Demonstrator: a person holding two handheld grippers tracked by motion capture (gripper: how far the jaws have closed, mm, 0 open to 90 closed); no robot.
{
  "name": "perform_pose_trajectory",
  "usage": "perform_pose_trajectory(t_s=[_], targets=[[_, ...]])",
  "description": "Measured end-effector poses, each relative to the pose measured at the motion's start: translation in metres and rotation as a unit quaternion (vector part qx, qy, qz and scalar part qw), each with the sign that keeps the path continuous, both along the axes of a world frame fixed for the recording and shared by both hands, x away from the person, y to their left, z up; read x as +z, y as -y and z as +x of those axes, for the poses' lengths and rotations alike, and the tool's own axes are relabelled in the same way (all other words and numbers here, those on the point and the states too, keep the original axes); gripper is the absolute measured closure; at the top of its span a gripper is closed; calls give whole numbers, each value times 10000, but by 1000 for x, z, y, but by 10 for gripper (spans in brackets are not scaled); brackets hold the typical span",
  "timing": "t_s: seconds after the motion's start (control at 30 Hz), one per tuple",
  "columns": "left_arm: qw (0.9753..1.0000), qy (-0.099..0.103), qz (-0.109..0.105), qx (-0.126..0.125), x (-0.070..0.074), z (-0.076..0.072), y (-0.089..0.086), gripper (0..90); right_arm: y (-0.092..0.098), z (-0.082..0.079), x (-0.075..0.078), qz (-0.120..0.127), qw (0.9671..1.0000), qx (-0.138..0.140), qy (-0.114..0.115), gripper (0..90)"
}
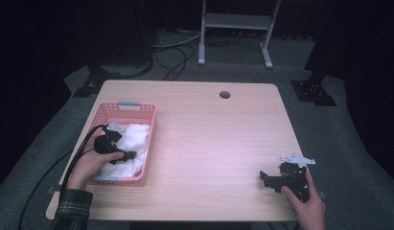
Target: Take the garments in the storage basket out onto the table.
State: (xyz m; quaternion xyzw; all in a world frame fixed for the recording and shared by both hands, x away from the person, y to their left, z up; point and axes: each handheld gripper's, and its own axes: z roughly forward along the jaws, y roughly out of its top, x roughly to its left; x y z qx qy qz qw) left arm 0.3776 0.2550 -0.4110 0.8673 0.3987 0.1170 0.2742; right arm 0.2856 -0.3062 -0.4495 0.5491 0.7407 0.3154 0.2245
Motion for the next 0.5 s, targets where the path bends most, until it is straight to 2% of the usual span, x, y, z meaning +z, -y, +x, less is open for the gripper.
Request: perform_pose_trajectory(t_s=[0.1, 0.2, 0.5], targets=[[10000, 21, -9, 0, 1, 0, 0, 268, 0, 0, 0, -1, 10000, 1, 1, 0], [10000, 26, -28, -30, 2, -1, -1, 339, 0, 0, 0, -1, 10000, 0, 0, 0], [9999, -11, -49, -95, 5, -3, -1, 480, 0, 0, 0, -1, 10000, 0, 1, 0]])
